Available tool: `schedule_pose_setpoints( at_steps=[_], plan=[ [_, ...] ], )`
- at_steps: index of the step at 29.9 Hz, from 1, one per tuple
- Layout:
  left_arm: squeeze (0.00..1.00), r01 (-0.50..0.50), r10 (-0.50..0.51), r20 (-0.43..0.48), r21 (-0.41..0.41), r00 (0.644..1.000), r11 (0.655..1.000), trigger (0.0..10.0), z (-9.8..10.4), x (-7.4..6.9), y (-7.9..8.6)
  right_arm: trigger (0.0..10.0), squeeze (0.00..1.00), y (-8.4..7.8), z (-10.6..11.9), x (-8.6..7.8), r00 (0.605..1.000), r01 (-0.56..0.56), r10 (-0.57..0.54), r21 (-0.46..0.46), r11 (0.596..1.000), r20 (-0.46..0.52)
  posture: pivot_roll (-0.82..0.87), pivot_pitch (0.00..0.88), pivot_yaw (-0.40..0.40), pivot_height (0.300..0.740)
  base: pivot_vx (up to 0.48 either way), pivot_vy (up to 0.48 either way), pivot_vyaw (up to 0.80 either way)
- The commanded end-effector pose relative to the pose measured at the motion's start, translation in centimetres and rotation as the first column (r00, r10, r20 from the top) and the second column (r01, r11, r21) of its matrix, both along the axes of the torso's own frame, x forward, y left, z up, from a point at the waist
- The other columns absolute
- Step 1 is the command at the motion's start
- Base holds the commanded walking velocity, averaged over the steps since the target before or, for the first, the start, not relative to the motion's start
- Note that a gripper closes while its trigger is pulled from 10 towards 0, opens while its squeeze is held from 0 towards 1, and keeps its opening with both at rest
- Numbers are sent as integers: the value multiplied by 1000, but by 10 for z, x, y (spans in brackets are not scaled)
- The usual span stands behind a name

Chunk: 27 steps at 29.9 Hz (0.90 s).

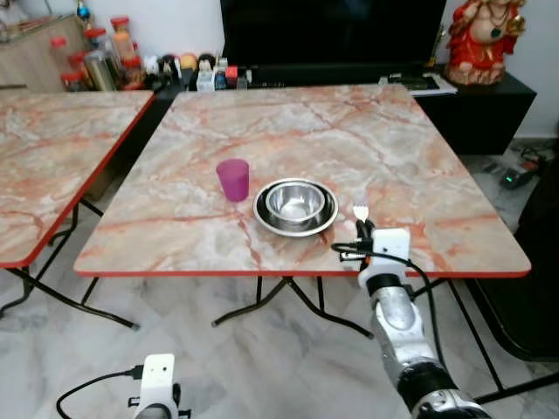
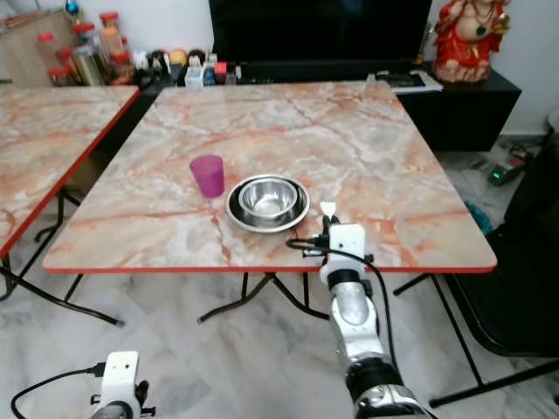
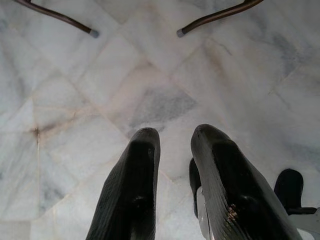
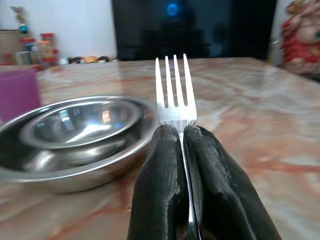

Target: Setting the table

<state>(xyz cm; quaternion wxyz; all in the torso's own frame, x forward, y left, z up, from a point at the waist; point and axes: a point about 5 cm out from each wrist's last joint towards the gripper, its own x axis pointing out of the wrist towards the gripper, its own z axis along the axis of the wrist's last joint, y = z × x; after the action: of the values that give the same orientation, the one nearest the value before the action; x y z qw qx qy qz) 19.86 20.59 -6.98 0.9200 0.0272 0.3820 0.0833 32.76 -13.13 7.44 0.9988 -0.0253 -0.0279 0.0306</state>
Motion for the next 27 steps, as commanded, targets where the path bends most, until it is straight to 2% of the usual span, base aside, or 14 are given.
schedule_pose_setpoints(
  at_steps=[1,6,9,13,27],
  plan=[
    [0,-6,6,5,2,1000,1000,10000,1,1,4,10000,0,2,4,3,1000,-7,7,0,1000,12,11,0,32,740,0,0,0],
    [0,-6,6,2,6,1000,1000,10000,1,1,4,10000,0,2,4,3,1000,-9,9,-1,1000,12,11,0,32,740,0,0,0],
    [0,-12,12,6,8,1000,1000,10000,1,0,5,10000,0,1,2,3,1000,5,-4,18,1000,-9,15,0,30,740,304,0,0],
    [0,-15,15,1,8,1000,1000,10000,0,-2,5,10000,0,0,2,3,1000,13,-13,14,1000,-14,16,0,29,740,331,0,-786],
    [0,-22,22,4,4,1000,1000,10000,0,-3,4,10000,0,-1,3,3,1000,8,-8,2,1000,-4,18,0,25,740,329,0,0]
  ],
)
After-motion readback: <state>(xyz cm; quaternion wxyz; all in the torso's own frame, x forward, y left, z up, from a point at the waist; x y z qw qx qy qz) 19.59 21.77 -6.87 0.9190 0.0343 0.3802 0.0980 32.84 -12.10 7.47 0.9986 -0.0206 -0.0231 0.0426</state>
